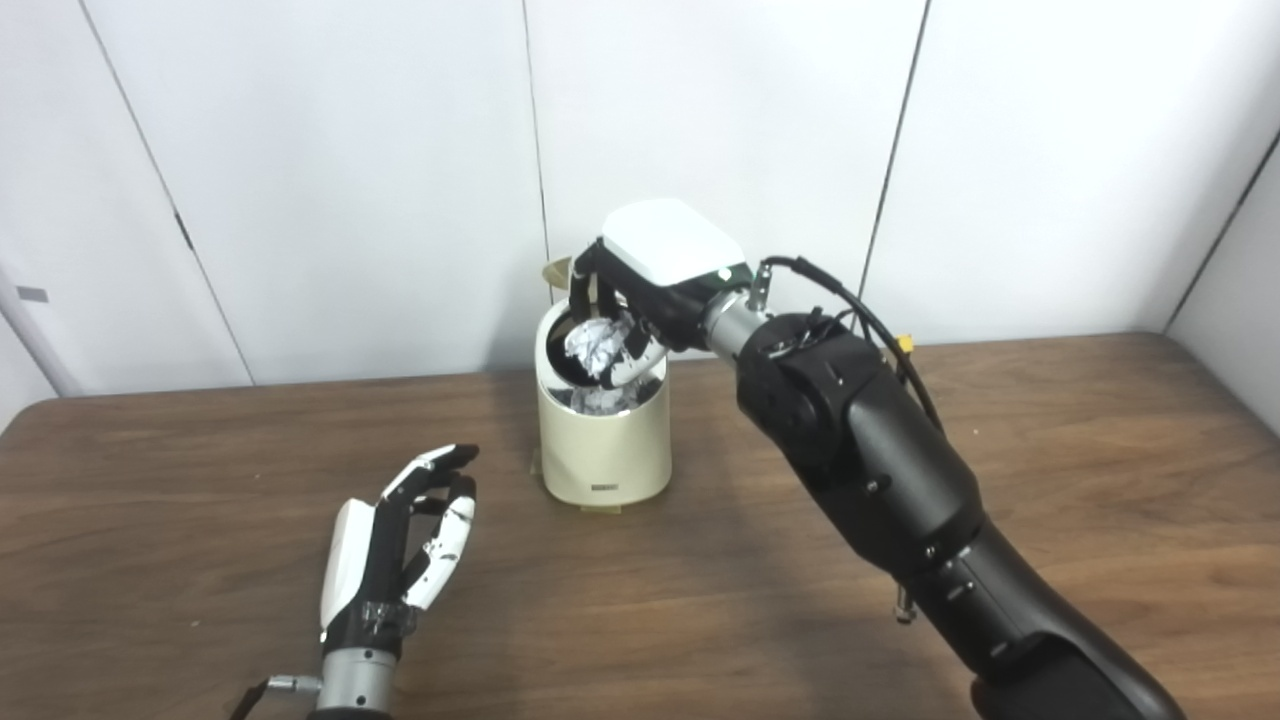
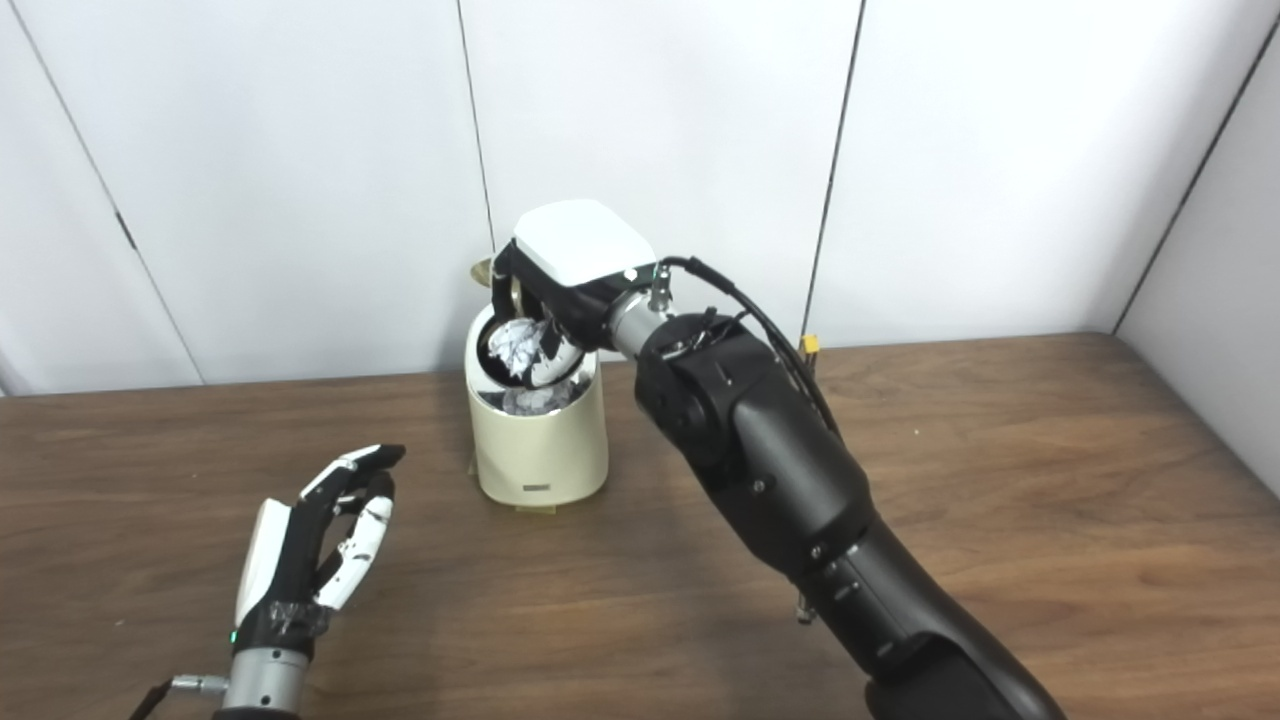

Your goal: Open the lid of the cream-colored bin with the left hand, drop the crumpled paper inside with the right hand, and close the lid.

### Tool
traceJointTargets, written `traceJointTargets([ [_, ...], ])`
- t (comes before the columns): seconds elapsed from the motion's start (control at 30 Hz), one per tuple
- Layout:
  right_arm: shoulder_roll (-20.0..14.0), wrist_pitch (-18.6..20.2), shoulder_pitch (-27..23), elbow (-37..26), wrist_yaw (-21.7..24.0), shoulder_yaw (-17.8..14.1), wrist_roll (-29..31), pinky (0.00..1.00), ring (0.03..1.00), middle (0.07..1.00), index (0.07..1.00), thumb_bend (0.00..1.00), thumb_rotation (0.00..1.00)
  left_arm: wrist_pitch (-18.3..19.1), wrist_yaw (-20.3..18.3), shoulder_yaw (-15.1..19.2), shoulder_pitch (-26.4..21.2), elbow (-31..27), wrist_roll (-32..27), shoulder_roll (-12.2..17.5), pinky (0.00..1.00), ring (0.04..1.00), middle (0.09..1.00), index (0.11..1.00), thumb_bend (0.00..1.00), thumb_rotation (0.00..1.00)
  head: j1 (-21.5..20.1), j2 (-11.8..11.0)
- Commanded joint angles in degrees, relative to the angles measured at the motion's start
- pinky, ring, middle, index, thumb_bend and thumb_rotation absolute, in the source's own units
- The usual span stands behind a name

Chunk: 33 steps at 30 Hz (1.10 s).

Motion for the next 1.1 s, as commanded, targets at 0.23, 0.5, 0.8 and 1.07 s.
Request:
traceJointTargets([
  [0.23, 0.0, -2.6, -1.4, 1.7, -7.4, -0.5, 0.8, 0.23, 0.398, 0.500, 0.498, 0.52, 0.00, 0.3, 1.2, -0.6, -0.3, -1.8, 0.9, -0.7, 0.68, 0.768, 0.792, 0.788, 0.35, 0.81, -0.1, 0.0],
  [0.5, -0.2, -2.5, -1.1, 2.3, -8.9, -0.1, -0.1, 0.30, 0.420, 0.546, 0.491, 0.51, 0.00, 0.7, 1.1, -0.8, -0.2, -2.1, 0.7, -0.5, 0.68, 0.770, 0.793, 0.789, 0.35, 0.81, -0.1, 0.0],
  [0.8, 0.0, -1.3, -0.7, 1.3, -7.7, 0.1, -0.6, 0.35, 0.421, 0.593, 0.505, 0.51, 0.00, 0.7, 1.3, -1.0, -0.2, -2.0, 0.5, -0.5, 0.68, 0.771, 0.792, 0.789, 0.36, 0.81, -0.1, 0.0],
  [1.07, -0.1, -1.4, -0.3, 0.9, -8.4, 0.4, -1.1, 0.43, 0.531, 0.651, 0.489, 0.52, 0.13, 1.1, 1.1, -1.0, -0.2, -2.0, 0.4, -0.4, 0.69, 0.776, 0.795, 0.791, 0.36, 0.81, -0.2, -0.1],
])
